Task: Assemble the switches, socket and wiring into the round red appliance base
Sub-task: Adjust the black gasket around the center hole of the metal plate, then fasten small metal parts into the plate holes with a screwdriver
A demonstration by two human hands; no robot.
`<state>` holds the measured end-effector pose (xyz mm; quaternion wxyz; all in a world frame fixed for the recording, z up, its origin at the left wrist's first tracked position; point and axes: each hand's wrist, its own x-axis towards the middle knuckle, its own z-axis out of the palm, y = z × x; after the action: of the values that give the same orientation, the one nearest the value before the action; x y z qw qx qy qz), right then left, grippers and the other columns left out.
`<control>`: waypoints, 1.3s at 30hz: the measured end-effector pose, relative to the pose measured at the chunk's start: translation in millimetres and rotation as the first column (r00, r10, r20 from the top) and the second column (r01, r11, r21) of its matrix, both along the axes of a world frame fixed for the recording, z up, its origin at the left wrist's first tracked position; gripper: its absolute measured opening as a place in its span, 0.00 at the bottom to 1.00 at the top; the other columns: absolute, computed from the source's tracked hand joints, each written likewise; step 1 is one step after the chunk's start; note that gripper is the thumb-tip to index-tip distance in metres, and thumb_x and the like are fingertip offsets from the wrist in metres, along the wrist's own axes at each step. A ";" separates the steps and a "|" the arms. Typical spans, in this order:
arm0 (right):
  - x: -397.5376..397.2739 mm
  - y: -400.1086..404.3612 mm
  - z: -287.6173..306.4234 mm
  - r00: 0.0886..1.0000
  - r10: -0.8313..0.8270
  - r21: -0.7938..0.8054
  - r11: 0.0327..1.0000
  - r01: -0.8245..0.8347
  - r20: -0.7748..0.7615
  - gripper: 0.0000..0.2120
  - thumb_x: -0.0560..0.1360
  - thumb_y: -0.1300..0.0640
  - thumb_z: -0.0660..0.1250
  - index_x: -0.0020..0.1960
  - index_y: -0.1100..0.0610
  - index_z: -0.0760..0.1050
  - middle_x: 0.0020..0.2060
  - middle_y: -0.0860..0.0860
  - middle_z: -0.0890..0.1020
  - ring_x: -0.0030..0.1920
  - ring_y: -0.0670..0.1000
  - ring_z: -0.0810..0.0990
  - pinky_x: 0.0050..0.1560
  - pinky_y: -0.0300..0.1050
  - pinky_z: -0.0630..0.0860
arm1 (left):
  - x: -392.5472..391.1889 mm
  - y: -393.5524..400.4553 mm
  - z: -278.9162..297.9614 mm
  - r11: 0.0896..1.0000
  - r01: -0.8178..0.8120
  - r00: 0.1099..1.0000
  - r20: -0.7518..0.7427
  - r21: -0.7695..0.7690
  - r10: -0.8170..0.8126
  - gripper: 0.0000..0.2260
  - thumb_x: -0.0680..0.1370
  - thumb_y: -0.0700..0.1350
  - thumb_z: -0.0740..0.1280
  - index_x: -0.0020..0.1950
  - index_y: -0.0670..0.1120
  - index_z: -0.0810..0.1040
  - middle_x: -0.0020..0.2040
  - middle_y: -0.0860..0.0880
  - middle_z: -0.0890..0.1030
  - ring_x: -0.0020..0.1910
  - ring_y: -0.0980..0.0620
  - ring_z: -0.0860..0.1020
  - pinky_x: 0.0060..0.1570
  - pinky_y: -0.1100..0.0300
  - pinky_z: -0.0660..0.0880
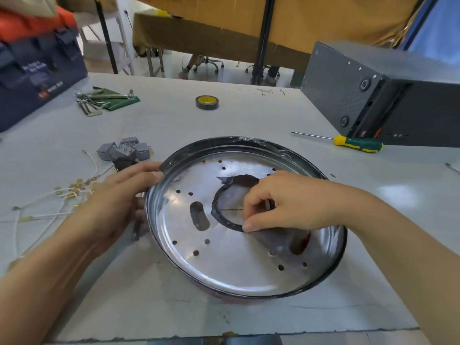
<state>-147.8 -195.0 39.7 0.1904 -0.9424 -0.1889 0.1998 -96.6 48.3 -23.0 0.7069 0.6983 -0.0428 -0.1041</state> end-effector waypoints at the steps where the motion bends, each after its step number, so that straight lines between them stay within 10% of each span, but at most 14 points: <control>1: -0.3 -0.3 1.3 1.000 -0.010 -0.002 1.000 0.010 -0.006 0.08 0.74 0.46 0.67 0.42 0.50 0.81 0.36 0.43 0.81 0.38 0.42 0.76 0.45 0.43 0.74 | -2.9 -1.5 1.7 1.000 -0.007 1.000 -0.001 -0.014 0.007 0.10 0.76 0.40 0.62 0.55 0.44 0.80 0.45 0.32 0.78 0.35 0.42 0.75 0.28 0.60 0.71; 5: -1.9 -1.5 7.1 1.000 -0.021 -0.058 0.998 0.019 -0.023 0.05 0.75 0.49 0.67 0.47 0.47 0.80 0.40 0.38 0.80 0.41 0.38 0.76 0.45 0.34 0.71 | -12.3 -5.9 4.8 0.998 -0.040 0.999 -0.028 -0.045 0.039 0.09 0.77 0.39 0.62 0.48 0.47 0.81 0.33 0.44 0.80 0.18 0.53 0.71 0.17 0.67 0.68; 14: -6.3 14.4 7.2 0.995 -0.073 -0.176 0.981 0.084 0.069 0.11 0.76 0.46 0.62 0.47 0.51 0.80 0.45 0.48 0.82 0.46 0.48 0.78 0.51 0.48 0.75 | -27.4 -2.9 6.4 0.997 0.074 0.996 -0.050 -0.034 -0.076 0.05 0.77 0.46 0.65 0.50 0.52 0.80 0.41 0.41 0.79 0.26 0.44 0.79 0.25 0.57 0.78; 20: -12.2 16.8 5.6 0.976 -0.151 -0.043 0.986 0.160 0.156 0.09 0.75 0.47 0.64 0.43 0.49 0.79 0.40 0.46 0.81 0.42 0.49 0.78 0.46 0.48 0.75 | -22.7 26.5 22.5 0.960 -0.056 0.993 0.117 0.276 0.024 0.11 0.77 0.54 0.64 0.48 0.48 0.79 0.42 0.45 0.82 0.31 0.46 0.83 0.31 0.58 0.79; 24: -13.7 20.5 2.0 0.940 -0.215 0.063 0.976 0.206 0.264 0.08 0.76 0.48 0.64 0.43 0.48 0.80 0.38 0.46 0.82 0.40 0.49 0.78 0.43 0.45 0.75 | -14.1 42.2 24.2 0.734 -0.219 0.939 0.345 0.643 -0.022 0.04 0.75 0.48 0.68 0.41 0.49 0.79 0.33 0.50 0.82 0.28 0.55 0.80 0.32 0.62 0.76; 30: -19.9 23.8 -4.4 0.899 -0.292 0.188 0.952 0.240 0.328 0.07 0.76 0.51 0.65 0.42 0.49 0.80 0.34 0.43 0.79 0.32 0.34 0.73 0.33 0.27 0.67 | -6.6 15.3 10.1 0.355 -0.168 0.939 0.259 0.920 -0.227 0.10 0.73 0.46 0.69 0.51 0.44 0.74 0.45 0.46 0.79 0.47 0.46 0.78 0.42 0.57 0.72; 34: -25.5 18.3 -2.2 0.890 -0.319 0.223 0.941 0.256 0.325 0.06 0.76 0.51 0.65 0.42 0.47 0.80 0.38 0.43 0.81 0.40 0.41 0.77 0.40 0.32 0.71 | 1.4 13.6 10.6 0.406 -0.065 0.973 0.148 0.912 -0.177 0.15 0.72 0.43 0.69 0.55 0.43 0.71 0.47 0.43 0.81 0.45 0.45 0.79 0.46 0.54 0.77; 39: -28.5 18.8 3.0 0.904 -0.323 0.379 0.902 0.206 0.278 0.05 0.76 0.55 0.66 0.48 0.48 0.80 0.41 0.41 0.82 0.43 0.37 0.77 0.44 0.26 0.70 | -2.6 30.1 20.1 0.812 -0.128 0.986 0.163 0.570 0.041 0.06 0.73 0.38 0.69 0.49 0.42 0.77 0.34 0.44 0.82 0.29 0.49 0.81 0.37 0.57 0.80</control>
<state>-176.3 -176.1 42.7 0.3414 -0.9320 -0.1186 -0.0271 -99.2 78.4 -2.8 0.4606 0.8866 -0.0286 -0.0301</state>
